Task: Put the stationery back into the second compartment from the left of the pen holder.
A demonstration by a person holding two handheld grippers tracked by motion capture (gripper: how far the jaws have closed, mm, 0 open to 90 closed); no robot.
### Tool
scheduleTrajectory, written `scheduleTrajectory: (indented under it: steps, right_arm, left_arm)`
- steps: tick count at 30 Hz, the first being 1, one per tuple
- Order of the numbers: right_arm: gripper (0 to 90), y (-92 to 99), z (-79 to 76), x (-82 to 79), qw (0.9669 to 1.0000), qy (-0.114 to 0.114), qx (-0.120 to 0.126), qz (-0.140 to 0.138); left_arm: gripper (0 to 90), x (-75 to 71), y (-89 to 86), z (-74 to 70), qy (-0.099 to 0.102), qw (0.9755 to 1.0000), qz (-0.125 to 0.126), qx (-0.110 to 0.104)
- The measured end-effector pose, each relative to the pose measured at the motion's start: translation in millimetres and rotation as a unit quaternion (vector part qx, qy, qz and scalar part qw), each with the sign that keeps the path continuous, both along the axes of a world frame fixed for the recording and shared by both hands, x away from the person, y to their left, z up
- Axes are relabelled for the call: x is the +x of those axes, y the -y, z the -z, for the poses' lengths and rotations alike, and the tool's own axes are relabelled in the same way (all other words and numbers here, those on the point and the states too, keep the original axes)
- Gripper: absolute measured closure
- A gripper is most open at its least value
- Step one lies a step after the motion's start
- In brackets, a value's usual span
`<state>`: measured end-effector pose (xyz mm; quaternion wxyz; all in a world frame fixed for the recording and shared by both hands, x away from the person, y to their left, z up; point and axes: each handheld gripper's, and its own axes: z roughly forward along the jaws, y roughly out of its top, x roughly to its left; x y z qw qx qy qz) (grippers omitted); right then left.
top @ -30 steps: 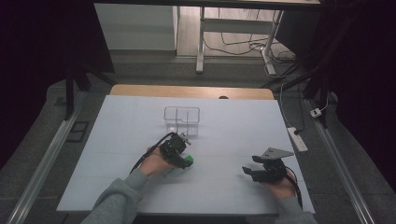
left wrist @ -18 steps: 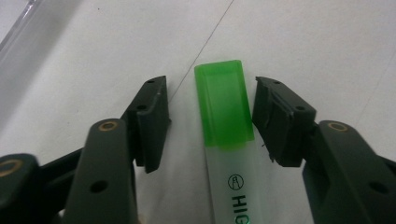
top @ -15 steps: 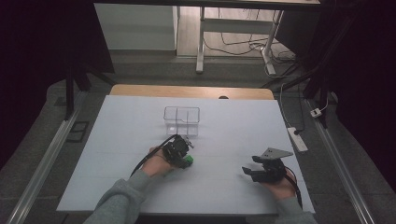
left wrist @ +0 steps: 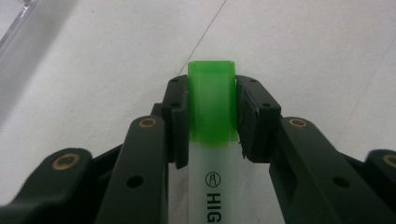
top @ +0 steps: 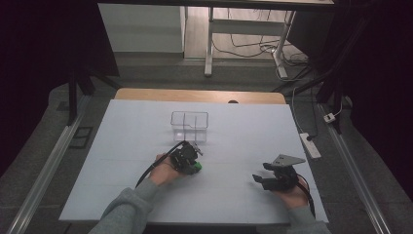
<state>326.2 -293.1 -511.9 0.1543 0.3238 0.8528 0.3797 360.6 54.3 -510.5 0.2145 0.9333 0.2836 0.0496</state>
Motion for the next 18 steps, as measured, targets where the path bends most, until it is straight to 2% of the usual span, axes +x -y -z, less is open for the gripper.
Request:
scheduleTrajectory:
  steps: [2, 8, 12, 18]
  right_arm:
    - [34.3, 0.2, -0.1, -0.1, 1.0, 0.001, -0.001, 0.002]
    - [34.1, 0.7, -0.4, 0.0, 1.0, -0.001, 0.001, 0.002]
    - [34.1, 0.7, -0.4, 0.1, 1.0, 0.0, 0.0, 0.002]
    - [34.0, 0.5, -0.5, 0.3, 1.0, 0.0, 0.0, 0.002]
  left_arm:
    - [66.7, 0.6, -2.2, -1.3, 0.007, 1.0, 0.001, 0.0]
    - [66.8, -1.2, -11.6, -11.0, 0.02, 0.9993, -0.005, -0.029]
    - [66.7, -3.5, -20.7, -20.2, 0.028, 0.998, -0.012, -0.056]
    - [66.8, -6.0, -32.5, -29.7, 0.042, 0.9962, -0.016, -0.075]
